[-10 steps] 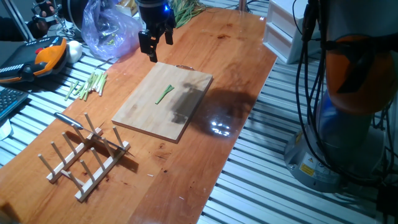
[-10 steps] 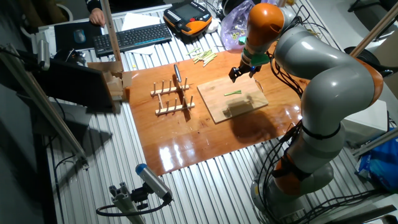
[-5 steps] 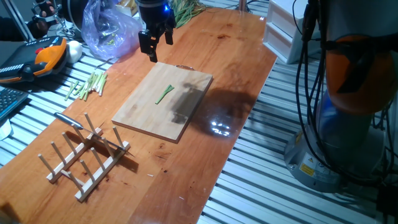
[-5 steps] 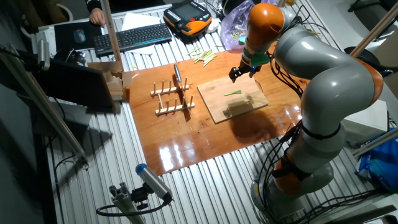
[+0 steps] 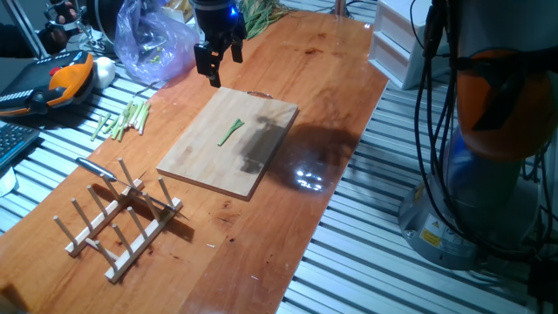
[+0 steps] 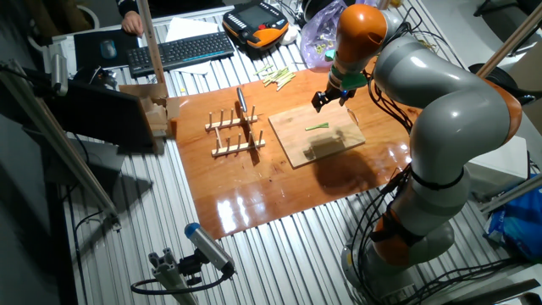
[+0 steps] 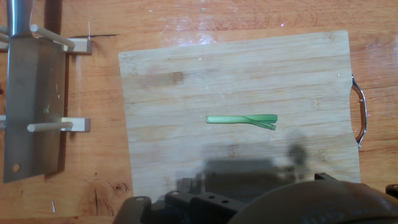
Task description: Chop the green garlic
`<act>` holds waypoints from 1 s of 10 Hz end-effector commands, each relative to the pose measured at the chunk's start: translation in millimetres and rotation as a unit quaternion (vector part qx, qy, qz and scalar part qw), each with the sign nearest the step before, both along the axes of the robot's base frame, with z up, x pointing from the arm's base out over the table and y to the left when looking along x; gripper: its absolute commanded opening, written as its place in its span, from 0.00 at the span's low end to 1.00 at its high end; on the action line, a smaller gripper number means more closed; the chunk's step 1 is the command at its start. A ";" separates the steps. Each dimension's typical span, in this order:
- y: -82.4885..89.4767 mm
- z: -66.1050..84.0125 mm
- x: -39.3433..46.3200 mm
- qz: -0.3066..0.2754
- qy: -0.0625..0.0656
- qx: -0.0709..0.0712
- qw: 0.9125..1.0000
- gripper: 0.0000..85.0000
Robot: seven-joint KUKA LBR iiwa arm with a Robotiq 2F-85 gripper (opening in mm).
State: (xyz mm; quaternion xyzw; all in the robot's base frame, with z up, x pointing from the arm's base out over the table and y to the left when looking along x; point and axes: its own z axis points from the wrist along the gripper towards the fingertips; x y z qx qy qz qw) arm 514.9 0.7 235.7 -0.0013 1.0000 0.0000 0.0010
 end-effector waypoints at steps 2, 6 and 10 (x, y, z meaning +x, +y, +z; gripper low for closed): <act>0.0 0.2 0.0 0.070 0.112 0.000 0.991 0.00; 0.0 0.2 0.0 0.070 0.111 0.000 0.991 0.00; -0.1 0.1 -0.3 0.072 0.109 0.001 0.991 0.00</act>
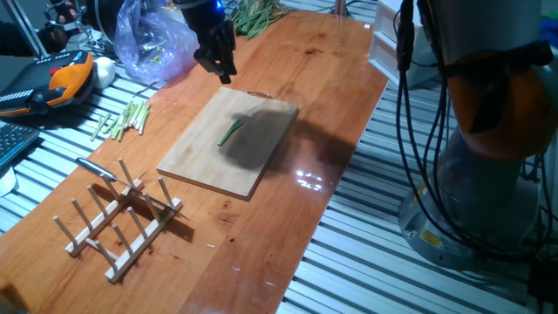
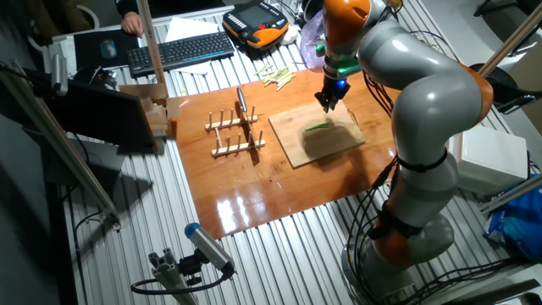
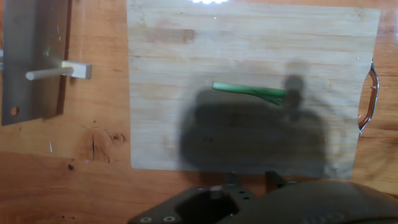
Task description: Chop the green garlic
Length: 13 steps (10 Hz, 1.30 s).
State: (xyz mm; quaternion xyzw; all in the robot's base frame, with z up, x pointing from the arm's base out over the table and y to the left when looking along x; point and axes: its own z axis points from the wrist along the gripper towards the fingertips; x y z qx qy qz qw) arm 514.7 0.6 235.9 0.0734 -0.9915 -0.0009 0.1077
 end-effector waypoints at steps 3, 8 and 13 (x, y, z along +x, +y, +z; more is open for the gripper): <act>0.0 -0.2 -0.2 0.000 -0.001 0.000 1.000 0.00; 0.0 -0.2 -0.3 -0.032 -0.034 -0.003 0.999 0.00; 0.0 -0.2 -0.3 -0.070 -0.050 0.049 0.995 0.00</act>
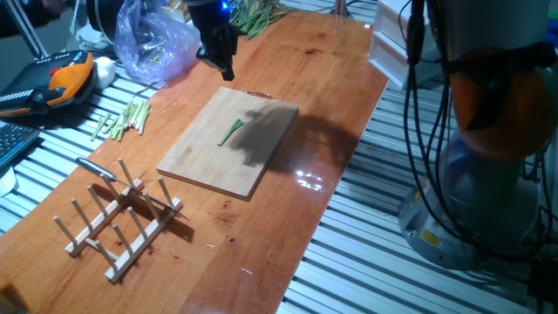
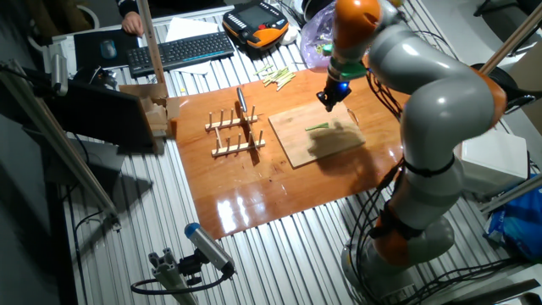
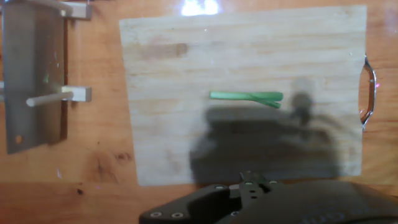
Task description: Chop the green garlic
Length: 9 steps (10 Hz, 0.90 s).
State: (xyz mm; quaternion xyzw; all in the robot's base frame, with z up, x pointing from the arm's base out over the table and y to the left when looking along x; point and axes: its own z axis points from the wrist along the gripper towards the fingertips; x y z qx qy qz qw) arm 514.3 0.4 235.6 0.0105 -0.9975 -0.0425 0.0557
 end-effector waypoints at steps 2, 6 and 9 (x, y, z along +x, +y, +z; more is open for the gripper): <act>0.2 0.1 0.1 0.007 -0.037 0.012 0.999 0.00; 11.4 4.2 11.2 -0.013 -0.009 0.024 1.000 0.00; 97.1 35.2 60.4 -0.032 0.015 -0.008 0.999 0.00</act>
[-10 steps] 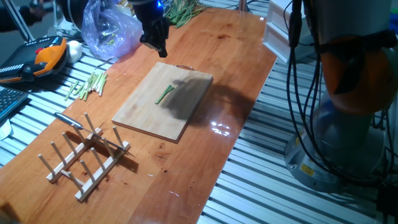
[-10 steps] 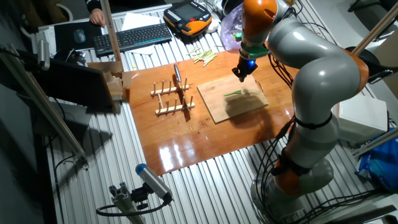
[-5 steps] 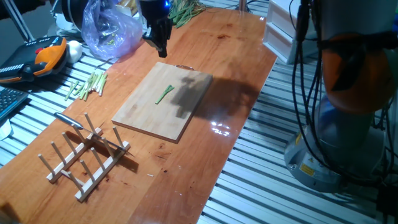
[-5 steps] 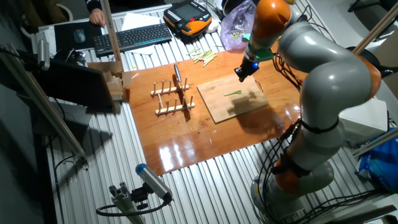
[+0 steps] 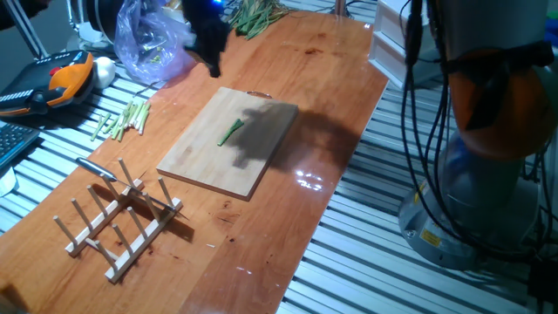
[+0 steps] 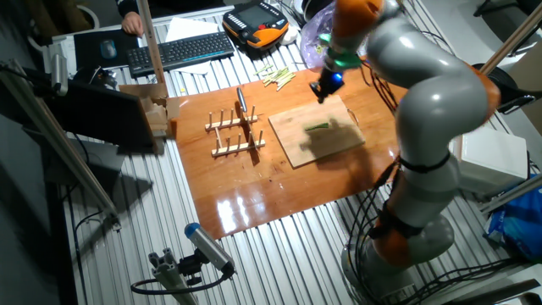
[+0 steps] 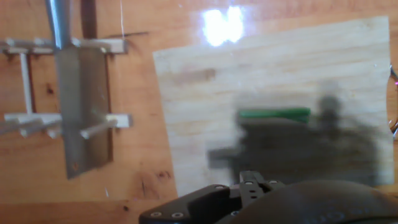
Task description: Chop the green garlic
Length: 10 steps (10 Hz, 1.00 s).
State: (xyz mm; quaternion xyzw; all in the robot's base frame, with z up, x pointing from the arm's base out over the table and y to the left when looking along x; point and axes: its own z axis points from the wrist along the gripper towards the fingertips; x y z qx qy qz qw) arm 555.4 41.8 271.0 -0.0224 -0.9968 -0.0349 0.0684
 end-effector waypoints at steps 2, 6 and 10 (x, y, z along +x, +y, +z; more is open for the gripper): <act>113.8 0.9 22.2 -0.017 -0.006 -0.027 0.999 0.00; 205.2 -12.1 8.6 -0.065 0.005 -0.043 0.997 0.00; 216.4 -33.4 5.6 -0.076 -0.006 -0.021 0.997 0.00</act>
